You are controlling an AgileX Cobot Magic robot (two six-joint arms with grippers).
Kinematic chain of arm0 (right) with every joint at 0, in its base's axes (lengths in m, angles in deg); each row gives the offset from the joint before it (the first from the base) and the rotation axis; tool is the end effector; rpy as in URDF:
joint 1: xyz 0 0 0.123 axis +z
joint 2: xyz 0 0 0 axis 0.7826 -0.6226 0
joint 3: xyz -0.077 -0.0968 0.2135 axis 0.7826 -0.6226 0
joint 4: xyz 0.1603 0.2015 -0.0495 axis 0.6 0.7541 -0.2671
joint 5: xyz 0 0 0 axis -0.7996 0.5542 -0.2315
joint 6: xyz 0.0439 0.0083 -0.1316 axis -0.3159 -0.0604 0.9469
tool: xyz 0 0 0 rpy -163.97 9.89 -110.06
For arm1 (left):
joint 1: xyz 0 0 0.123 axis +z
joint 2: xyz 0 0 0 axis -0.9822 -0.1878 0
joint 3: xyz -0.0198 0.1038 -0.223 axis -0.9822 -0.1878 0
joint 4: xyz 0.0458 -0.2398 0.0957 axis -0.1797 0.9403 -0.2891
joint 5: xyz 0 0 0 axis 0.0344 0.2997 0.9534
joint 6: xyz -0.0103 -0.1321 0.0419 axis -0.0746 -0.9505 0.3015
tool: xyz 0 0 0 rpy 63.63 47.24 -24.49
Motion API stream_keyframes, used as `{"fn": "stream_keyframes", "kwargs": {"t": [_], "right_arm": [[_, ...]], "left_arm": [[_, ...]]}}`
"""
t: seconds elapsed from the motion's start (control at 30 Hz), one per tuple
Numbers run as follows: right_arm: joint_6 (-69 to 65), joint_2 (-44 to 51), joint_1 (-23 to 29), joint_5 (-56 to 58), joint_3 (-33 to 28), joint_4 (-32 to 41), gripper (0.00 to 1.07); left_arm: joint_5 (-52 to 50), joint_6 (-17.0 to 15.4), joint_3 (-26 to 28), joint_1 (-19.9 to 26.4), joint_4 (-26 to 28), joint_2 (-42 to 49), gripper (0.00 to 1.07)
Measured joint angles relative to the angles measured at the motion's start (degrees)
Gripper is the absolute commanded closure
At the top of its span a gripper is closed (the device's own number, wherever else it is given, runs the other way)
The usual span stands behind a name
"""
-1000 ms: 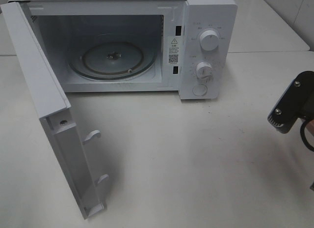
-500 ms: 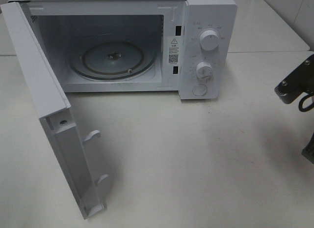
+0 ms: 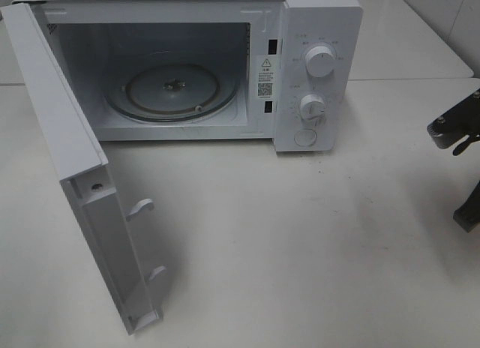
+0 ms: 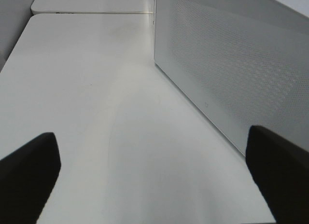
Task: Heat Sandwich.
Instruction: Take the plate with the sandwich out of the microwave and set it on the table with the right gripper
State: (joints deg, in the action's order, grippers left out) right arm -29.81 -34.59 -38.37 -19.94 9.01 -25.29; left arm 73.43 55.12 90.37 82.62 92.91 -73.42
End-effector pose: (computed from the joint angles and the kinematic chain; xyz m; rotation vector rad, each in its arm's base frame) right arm 0.2693 0.0037 0.0910 -0.5718 2.7616 -0.6114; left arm 0.0878 -0.0115 0.2655 0.0376 2.0003 -0.0689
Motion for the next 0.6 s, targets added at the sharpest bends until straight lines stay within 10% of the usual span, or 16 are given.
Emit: {"fn": "stream_keyframes", "kwargs": {"t": [0.6], "right_arm": [[-5.7, -11.0, -5.3, -10.4, 0.1, -4.2, 1.07]], "left_arm": [[0.0, 0.0, 0.0, 0.0, 0.0, 0.0, 0.05]]}}
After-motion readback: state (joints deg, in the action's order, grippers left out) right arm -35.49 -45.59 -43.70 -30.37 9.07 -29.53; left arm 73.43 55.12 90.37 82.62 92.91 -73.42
